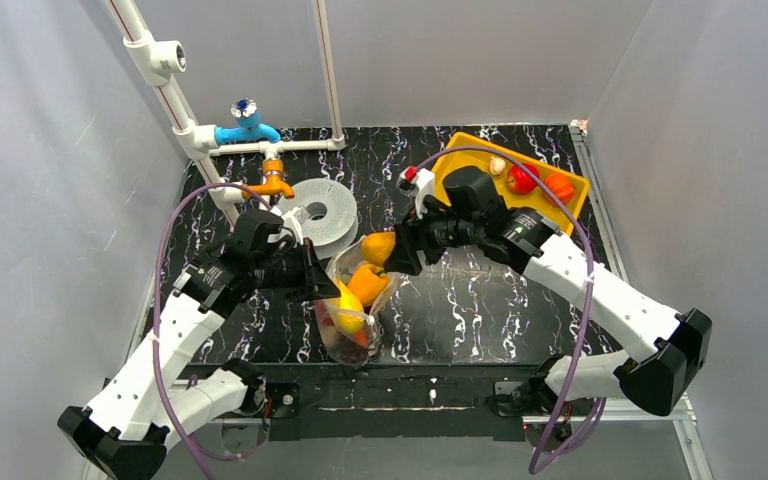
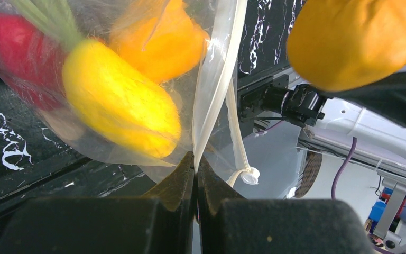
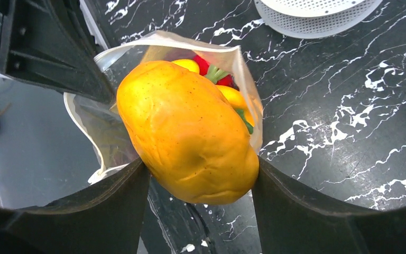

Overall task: Place the food in the zip-top bag and seal the zipper
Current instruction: Place the fake fruit in the zipper food storage bag.

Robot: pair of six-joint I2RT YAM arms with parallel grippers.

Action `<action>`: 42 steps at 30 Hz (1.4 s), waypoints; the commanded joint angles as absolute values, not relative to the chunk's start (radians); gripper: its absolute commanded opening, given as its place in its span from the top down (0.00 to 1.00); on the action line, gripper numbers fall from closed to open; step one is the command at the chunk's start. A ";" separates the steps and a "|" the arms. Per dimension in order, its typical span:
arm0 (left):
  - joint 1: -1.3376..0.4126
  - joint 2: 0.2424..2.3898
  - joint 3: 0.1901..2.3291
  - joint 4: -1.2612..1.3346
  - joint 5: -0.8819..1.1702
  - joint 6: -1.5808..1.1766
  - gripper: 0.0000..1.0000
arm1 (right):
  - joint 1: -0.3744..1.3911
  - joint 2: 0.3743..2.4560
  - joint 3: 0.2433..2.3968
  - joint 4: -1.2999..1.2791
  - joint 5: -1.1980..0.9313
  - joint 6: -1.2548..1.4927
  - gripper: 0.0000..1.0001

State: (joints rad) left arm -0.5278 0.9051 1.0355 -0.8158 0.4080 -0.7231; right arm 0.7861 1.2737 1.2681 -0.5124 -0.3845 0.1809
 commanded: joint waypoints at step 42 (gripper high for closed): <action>-0.532 0.885 1.027 -0.832 0.418 -0.719 1.00 | 1.069 1.532 1.550 -0.644 -0.035 0.082 0.08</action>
State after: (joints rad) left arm -0.5278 0.9051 1.0355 -0.8162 0.4080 -0.7258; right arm 1.0637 1.5670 1.5166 -0.6965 -0.0556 0.0687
